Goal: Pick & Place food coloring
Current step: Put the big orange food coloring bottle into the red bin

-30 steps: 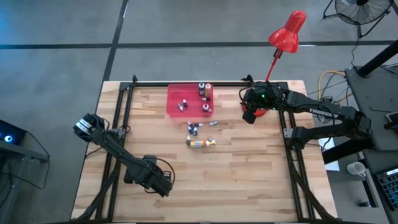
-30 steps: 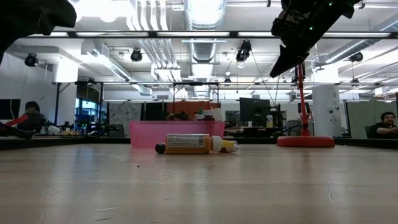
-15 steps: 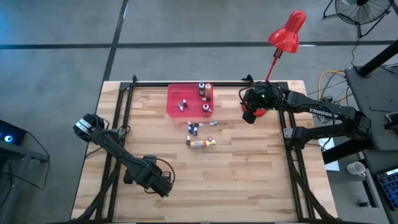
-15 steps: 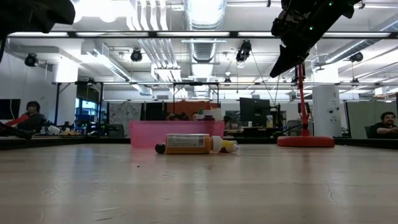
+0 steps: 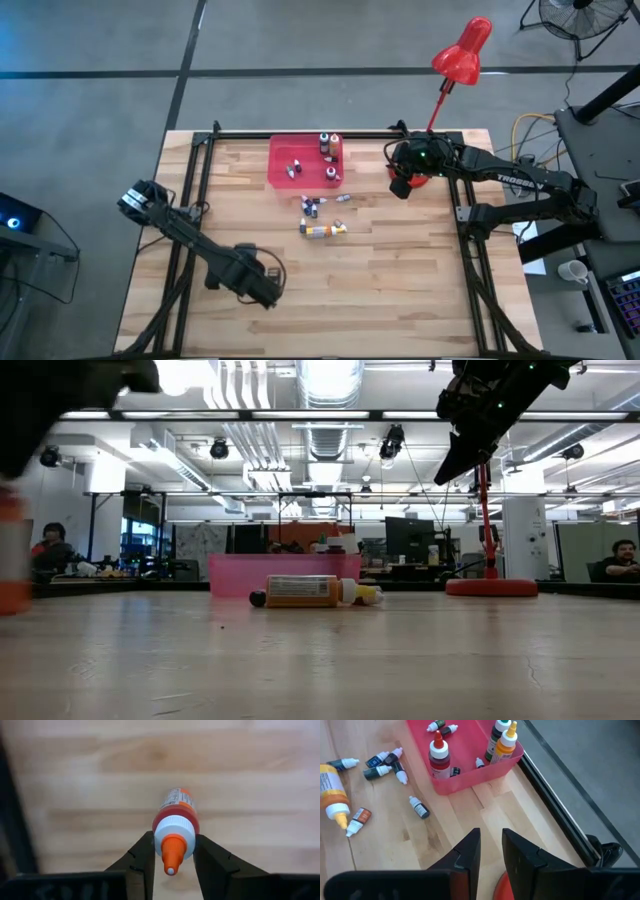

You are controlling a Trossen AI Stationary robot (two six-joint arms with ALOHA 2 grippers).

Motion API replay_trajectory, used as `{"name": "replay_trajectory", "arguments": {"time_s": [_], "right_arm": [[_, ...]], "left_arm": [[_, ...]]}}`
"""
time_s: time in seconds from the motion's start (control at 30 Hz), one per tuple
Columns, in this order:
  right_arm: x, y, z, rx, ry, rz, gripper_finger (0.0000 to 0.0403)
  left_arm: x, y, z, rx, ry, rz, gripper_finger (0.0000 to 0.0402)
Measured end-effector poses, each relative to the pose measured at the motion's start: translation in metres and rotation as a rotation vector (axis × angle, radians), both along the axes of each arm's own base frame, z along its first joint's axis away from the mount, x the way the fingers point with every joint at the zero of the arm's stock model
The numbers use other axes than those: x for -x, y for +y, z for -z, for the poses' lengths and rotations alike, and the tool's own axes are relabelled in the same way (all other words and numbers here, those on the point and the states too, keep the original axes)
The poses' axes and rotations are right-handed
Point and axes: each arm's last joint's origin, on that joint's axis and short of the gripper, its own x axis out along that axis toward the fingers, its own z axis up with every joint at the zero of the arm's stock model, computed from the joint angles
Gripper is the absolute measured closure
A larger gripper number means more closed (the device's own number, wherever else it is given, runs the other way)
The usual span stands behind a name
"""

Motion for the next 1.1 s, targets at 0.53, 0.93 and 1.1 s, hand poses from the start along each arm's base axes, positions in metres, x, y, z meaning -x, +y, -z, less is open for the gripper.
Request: {"name": "replay_trajectory", "arguments": {"time_s": [0.53,0.93,1.1], "right_arm": [[0.009,0.004,0.008,-0.076,0.099,0.032,0.0330],[0.005,0.001,0.004,-0.043,0.047,0.066,0.0330],[0.003,0.000,0.002,-0.050,-0.013,0.128,0.0330]], "left_arm": [[-0.045,0.166,-0.099,-0.217,-0.214,0.186,0.0318],[-0.019,0.299,-0.115,-0.354,-0.134,0.223,0.0319],[-0.015,0.341,-0.100,-0.361,-0.077,0.277,0.0319]]}}
